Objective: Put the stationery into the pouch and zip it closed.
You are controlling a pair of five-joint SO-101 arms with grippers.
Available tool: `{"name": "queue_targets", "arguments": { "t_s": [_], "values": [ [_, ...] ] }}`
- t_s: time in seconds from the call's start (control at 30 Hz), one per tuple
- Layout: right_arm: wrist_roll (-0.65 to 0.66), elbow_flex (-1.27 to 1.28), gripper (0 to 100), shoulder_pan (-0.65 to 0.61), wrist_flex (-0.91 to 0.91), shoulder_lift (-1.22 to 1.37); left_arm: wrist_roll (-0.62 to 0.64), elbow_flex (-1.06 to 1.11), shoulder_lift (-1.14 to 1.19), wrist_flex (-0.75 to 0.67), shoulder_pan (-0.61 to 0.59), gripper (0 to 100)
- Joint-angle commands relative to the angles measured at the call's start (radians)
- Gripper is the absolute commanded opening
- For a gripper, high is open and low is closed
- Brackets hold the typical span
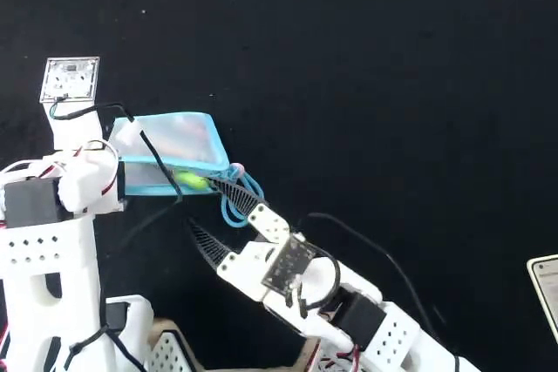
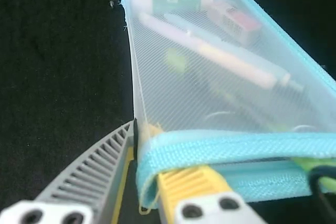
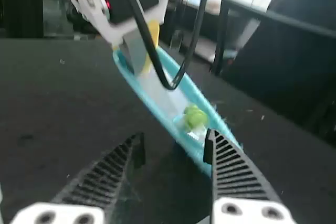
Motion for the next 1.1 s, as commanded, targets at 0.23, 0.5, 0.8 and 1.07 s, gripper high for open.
{"name": "queue_targets", "arguments": {
  "t_s": [0.23, 0.5, 0.8, 1.07],
  "values": [
    [-0.028, -0.154, 8.7, 0.101, 0.063, -0.010, 0.009, 0.001, 0.009, -0.017, -0.004, 3],
    [-0.021, -0.240, 22.6, 0.290, 0.373, 0.001, 0.009, 0.001, 0.009, -0.017, -0.005, 3],
    [0.077, -0.041, 27.2, 0.138, 0.184, 0.001, 0.069, -0.030, 0.009, -0.046, -0.214, 3],
    [0.098, 0.018, 27.1, 0.124, 0.031, 0.041, 0.069, -0.024, 0.009, -0.051, -0.213, 3]
  ]
}}
